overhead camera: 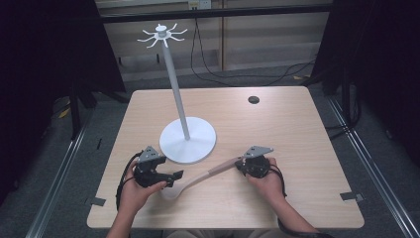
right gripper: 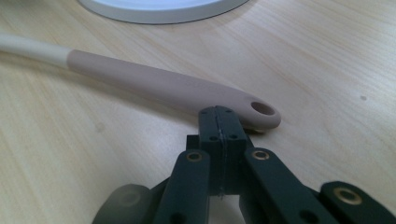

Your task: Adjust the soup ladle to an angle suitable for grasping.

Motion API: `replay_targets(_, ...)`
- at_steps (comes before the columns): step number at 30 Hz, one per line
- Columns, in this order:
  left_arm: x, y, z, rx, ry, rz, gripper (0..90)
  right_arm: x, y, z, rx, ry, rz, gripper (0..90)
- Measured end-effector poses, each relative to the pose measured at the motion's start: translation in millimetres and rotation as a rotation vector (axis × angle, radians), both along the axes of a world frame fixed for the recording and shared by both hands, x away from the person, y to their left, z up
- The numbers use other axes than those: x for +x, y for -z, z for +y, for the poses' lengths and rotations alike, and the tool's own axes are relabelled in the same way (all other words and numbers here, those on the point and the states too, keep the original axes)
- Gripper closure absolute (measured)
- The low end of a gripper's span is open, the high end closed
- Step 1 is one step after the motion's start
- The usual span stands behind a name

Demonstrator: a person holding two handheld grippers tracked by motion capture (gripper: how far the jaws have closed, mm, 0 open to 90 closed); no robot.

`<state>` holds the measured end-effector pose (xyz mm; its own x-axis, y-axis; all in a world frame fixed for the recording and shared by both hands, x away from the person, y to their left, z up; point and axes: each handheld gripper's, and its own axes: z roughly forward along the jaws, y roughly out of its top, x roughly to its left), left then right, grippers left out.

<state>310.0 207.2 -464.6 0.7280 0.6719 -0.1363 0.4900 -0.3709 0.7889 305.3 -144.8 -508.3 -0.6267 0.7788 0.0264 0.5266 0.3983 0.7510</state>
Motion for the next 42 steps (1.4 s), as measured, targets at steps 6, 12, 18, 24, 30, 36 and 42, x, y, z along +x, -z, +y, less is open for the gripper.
replay_targets(6, 0.6, 0.0, -0.6, 0.004, 0.004, 0.002, 11.1, 9.0, -0.6, 6.5, -0.003, 0.024, 0.008, 90.0)
replay_targets(12, 1.6, 0.1, 1.3, 0.009, 0.003, 0.001, 11.1, 17.1, 0.5, 10.1, 0.001, 0.03, -0.001, 90.0)
replay_targets(18, 2.6, -0.2, 2.7, 0.013, 0.002, 0.007, 11.1, 21.3, 2.2, 12.6, 0.024, 0.048, 0.006, 90.0)
replay_targets(24, 3.4, -0.7, 1.9, 0.018, 0.005, 0.007, 11.1, 15.9, -0.7, 9.4, 0.057, 0.032, 0.006, 83.1)
replay_targets(30, 4.8, -1.6, -1.6, 0.025, 0.014, 0.018, 11.1, -0.2, -12.6, -7.2, 0.086, 0.018, -0.012, 72.4)
replay_targets(36, 7.2, -4.4, -5.5, 0.045, 0.019, 0.024, 11.3, -14.1, -18.4, -25.7, 0.095, 0.037, -0.009, 58.3)
replay_targets(42, 10.4, -6.1, -8.9, 0.058, 0.018, 0.041, 11.5, -29.1, -19.3, -46.6, 0.107, 0.07, 0.015, 42.7)
